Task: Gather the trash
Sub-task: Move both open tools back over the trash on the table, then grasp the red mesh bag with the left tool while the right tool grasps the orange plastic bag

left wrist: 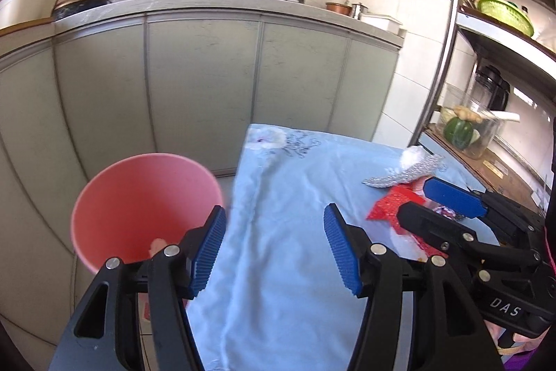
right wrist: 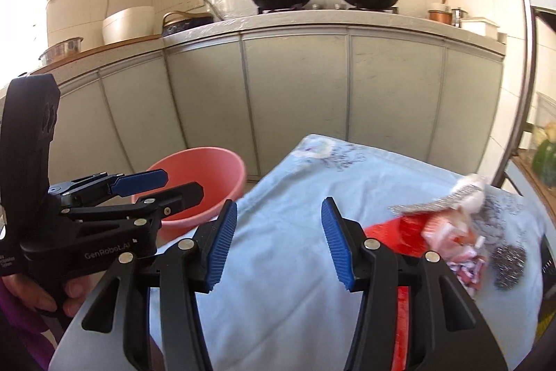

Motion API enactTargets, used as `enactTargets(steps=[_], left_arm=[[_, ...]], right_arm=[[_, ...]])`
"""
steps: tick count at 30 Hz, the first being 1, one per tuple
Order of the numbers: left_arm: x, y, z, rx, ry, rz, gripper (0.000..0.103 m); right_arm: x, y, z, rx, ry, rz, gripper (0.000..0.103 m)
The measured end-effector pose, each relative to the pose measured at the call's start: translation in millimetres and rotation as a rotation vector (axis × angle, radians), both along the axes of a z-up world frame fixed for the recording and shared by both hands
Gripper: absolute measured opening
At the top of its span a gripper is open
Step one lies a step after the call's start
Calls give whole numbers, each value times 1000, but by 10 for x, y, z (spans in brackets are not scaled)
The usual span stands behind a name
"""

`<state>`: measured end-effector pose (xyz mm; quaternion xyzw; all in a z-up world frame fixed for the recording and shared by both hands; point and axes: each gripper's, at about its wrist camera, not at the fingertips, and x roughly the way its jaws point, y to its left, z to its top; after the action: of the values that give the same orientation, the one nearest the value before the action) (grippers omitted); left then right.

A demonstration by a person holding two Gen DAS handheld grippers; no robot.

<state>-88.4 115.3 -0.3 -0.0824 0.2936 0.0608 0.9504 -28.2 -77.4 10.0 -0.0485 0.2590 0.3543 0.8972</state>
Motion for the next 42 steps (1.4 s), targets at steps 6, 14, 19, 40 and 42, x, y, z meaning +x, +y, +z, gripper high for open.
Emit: enactTargets(steps=[6,14,19,40,42], left_arm=[[251,-366,-81,-13,24,-110,58],[632,-760,-216,-95,87,-228,58],[871,-977,-249,-128,115,-296,58],[1322,-1008,-546,-168,162,-324,16],[1308,-948,-549,-177,158,-311,10]], right_arm=[[159,-565,-78,15,57,-116,51],[300,-1074,-313,7,150,-221,51],[372,-1197,-412,10,183,-246,51],[675,-1333,-451,0,233,-261,51],[694,-1317,-443,-2,237,-259,51]])
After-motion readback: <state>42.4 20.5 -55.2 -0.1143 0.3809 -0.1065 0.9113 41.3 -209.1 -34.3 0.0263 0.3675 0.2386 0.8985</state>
